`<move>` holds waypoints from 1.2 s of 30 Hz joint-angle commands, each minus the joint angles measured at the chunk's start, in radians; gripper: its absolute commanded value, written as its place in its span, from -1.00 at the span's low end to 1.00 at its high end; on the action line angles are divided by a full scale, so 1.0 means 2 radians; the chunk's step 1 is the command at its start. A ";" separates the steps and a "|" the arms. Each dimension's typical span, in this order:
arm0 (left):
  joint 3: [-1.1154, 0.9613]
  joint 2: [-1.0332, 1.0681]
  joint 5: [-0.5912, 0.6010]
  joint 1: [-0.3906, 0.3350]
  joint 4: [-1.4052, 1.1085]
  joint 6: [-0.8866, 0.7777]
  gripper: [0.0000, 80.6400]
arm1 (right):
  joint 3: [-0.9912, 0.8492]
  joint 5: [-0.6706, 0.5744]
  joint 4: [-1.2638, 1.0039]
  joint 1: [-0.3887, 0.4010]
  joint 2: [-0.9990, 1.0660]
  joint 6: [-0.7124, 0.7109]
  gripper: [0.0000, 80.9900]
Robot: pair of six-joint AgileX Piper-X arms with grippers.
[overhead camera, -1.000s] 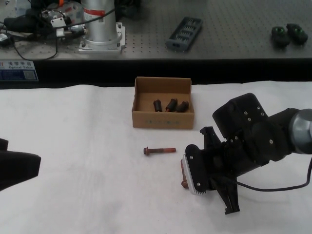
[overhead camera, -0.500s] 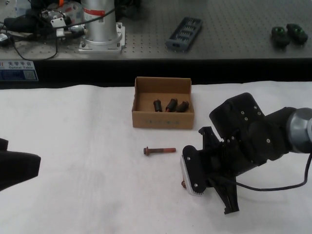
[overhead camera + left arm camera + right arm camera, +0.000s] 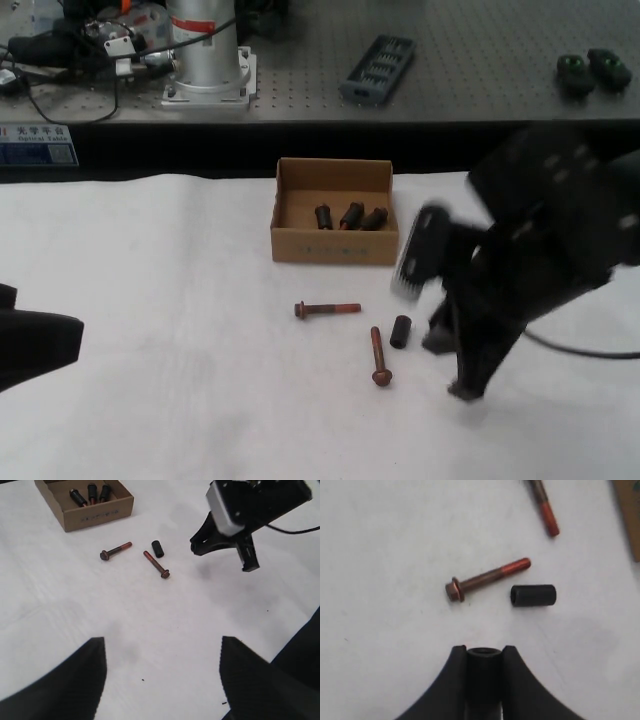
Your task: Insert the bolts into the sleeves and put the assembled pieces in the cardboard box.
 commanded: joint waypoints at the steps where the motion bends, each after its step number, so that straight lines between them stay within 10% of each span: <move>1: -0.002 0.007 0.004 -0.003 -0.003 -0.001 0.18 | -0.007 -0.081 0.013 -0.003 -0.080 0.153 -0.93; 14: -0.002 0.179 -0.033 -0.012 -0.126 0.001 0.18 | -0.006 -0.163 0.014 -0.003 -0.184 0.302 -0.93; 36: -0.112 0.502 -0.083 -0.138 -0.274 -0.011 -0.06 | -0.005 -0.193 0.055 -0.003 -0.191 0.297 -0.93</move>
